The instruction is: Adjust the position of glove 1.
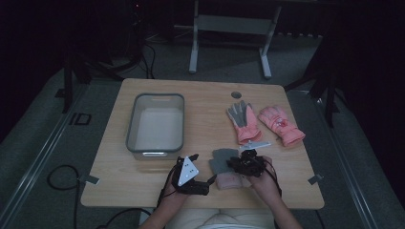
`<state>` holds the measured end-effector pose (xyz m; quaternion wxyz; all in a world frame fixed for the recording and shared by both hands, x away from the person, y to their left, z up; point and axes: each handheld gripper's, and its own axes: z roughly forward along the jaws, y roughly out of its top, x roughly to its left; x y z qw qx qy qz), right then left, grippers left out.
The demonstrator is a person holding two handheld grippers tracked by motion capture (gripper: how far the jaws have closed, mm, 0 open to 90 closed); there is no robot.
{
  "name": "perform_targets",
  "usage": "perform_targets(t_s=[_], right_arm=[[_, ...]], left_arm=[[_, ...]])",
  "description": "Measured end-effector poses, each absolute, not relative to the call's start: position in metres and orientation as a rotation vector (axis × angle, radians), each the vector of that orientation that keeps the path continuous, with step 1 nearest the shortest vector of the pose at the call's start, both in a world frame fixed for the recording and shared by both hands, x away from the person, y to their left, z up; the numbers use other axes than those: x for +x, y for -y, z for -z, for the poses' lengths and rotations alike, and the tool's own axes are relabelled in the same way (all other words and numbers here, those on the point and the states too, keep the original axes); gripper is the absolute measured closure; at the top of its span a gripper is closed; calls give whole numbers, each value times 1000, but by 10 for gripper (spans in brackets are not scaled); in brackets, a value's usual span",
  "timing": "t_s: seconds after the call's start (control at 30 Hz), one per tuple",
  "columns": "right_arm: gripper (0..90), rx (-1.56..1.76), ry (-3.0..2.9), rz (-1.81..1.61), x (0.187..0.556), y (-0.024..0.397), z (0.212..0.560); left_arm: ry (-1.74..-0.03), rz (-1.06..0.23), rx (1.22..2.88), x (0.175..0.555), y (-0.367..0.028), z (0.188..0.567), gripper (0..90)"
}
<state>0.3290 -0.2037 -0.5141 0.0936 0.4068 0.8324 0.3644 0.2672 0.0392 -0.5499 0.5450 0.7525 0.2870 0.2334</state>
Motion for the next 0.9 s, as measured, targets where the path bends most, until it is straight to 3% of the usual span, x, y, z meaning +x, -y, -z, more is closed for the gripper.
perform_targets(t_s=[0.1,0.37,0.5,0.67,0.9], right_arm=[[659,1112,-2465,-1088,333,212,501],[642,1216,-2416,-1137,354,233,492],[634,1299,-2417,-1112,360,234,503],[583,1357,-2416,-1102,367,234,513],[529,1418,-2396,-1058,375,229,525]], left_arm=[[-679,-500,1825,267,-33,542,54],[-464,-449,1965,260,-5,535,41],[-336,-422,2065,260,12,537,149],[-221,-444,2181,262,30,546,208],[-240,-475,2248,270,36,560,239]])
